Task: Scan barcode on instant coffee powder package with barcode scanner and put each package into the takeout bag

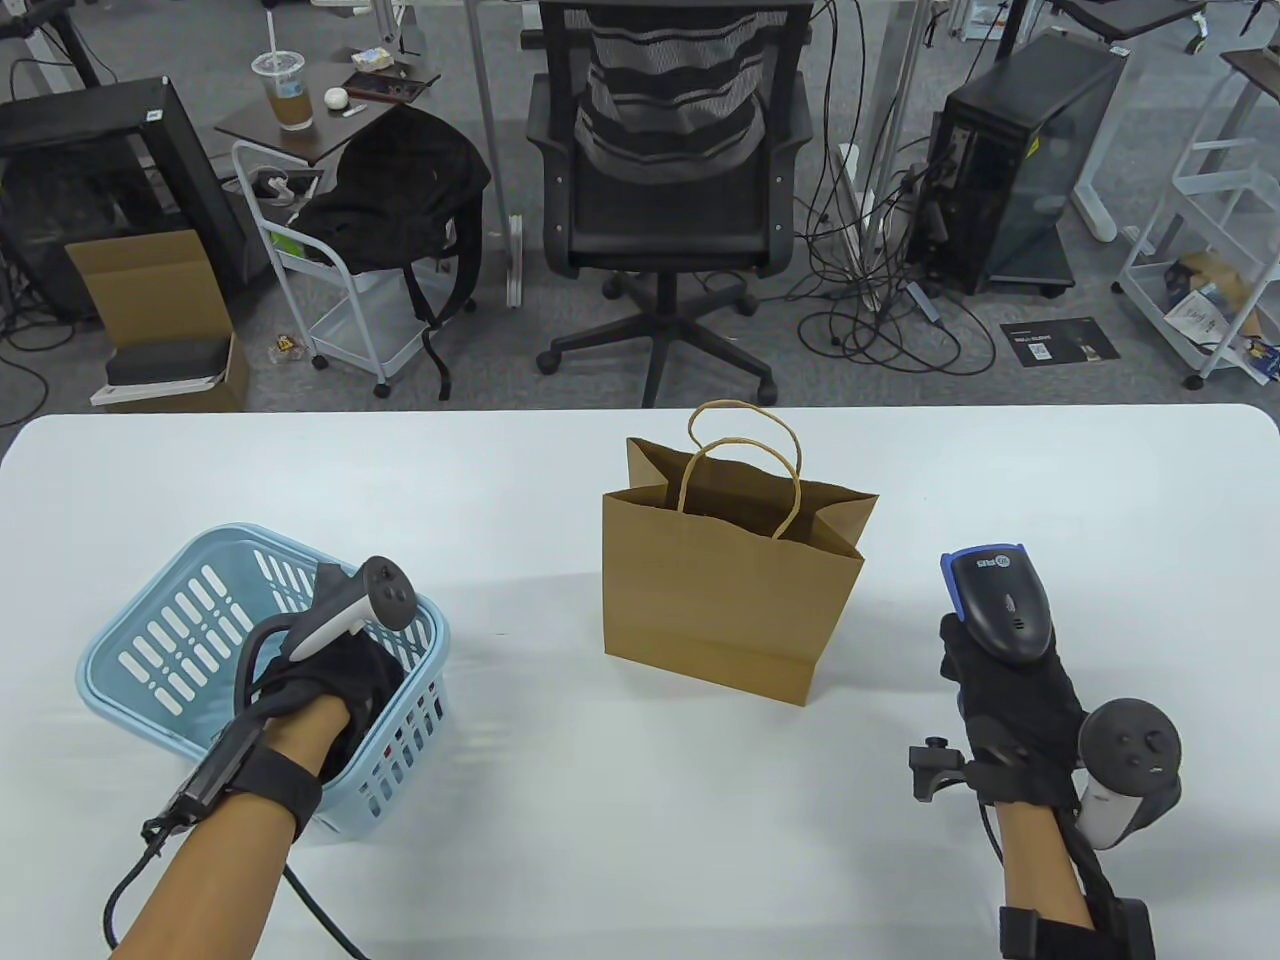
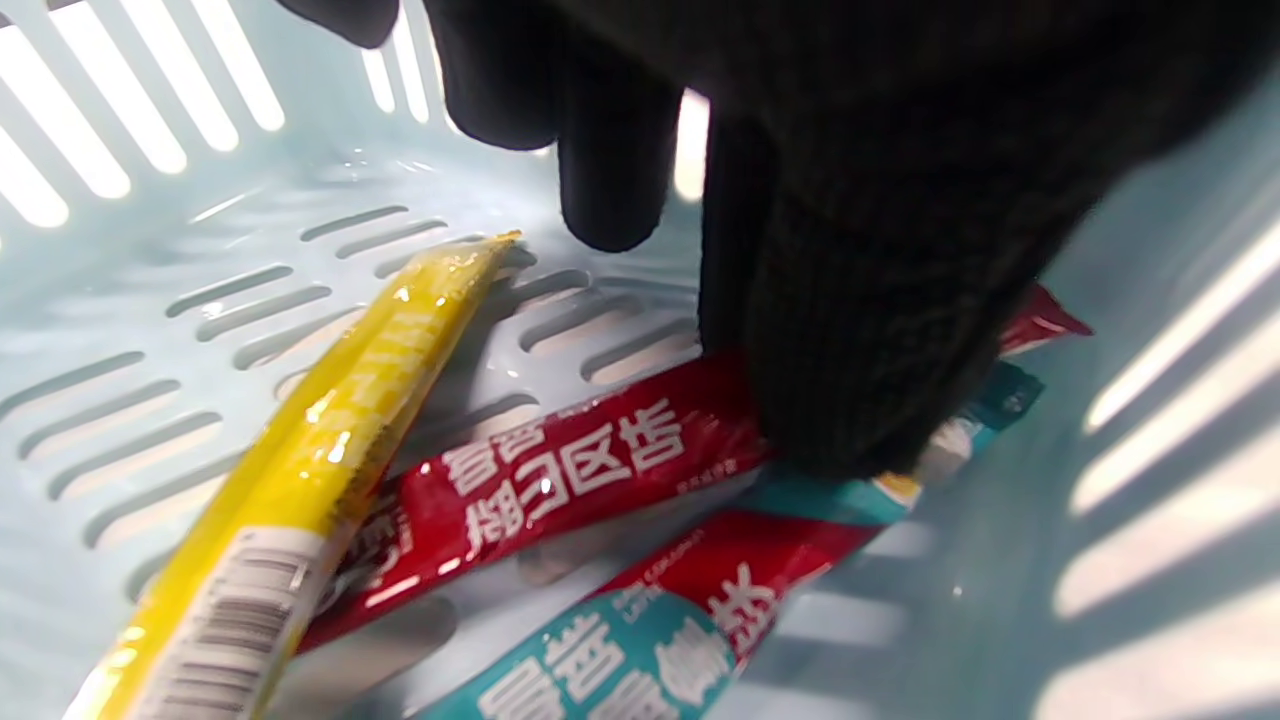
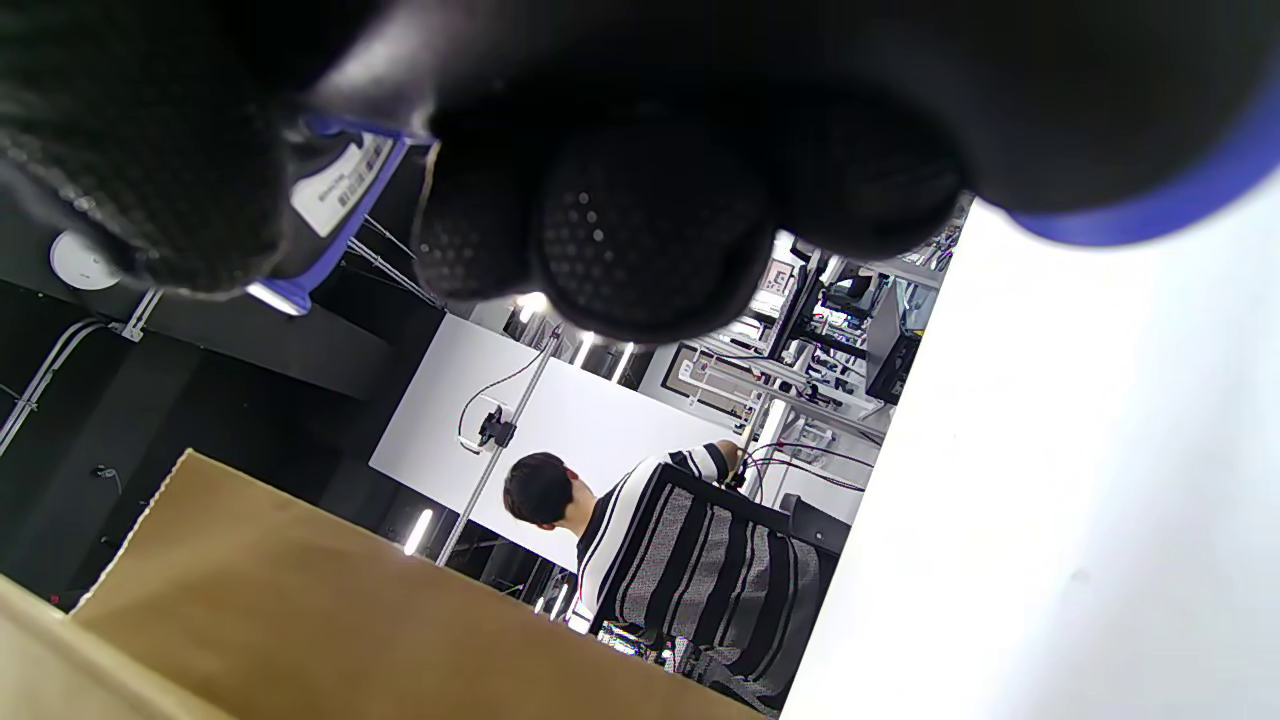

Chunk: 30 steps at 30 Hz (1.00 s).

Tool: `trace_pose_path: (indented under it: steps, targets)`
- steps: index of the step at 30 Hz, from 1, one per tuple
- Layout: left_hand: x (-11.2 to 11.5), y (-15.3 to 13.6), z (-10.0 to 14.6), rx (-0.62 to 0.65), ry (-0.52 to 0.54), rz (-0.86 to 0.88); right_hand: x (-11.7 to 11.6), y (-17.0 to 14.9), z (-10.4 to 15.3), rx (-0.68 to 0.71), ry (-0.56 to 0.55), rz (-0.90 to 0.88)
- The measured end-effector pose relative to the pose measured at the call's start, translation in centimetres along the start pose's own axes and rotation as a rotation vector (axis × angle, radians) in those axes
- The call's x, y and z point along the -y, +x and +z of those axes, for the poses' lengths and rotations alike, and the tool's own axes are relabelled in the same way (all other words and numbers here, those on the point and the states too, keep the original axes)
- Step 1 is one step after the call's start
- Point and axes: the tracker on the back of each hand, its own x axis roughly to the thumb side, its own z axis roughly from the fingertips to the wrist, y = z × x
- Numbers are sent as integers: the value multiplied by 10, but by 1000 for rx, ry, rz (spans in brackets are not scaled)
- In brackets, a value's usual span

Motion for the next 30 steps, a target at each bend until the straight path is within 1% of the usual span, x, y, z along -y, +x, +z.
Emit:
trace_pose_path:
  steps: [11,20,24,27,30]
  targets:
    - [1,-1,-1,7,-4,6,-2,0,1,-1,6,2]
    - [0,-2,-2,25,-40,10,-3,-1,1,0,9,2]
    - [-1,-1,-1,13,-39,1,-2,0,0,1,10,-3]
    - [-5,1,3,-22,-18,-61,-2,-1,0,-1,7,-7]
    - [-9,0,6,-41,-18,-60,-2,-1,0,-4,7,-10]
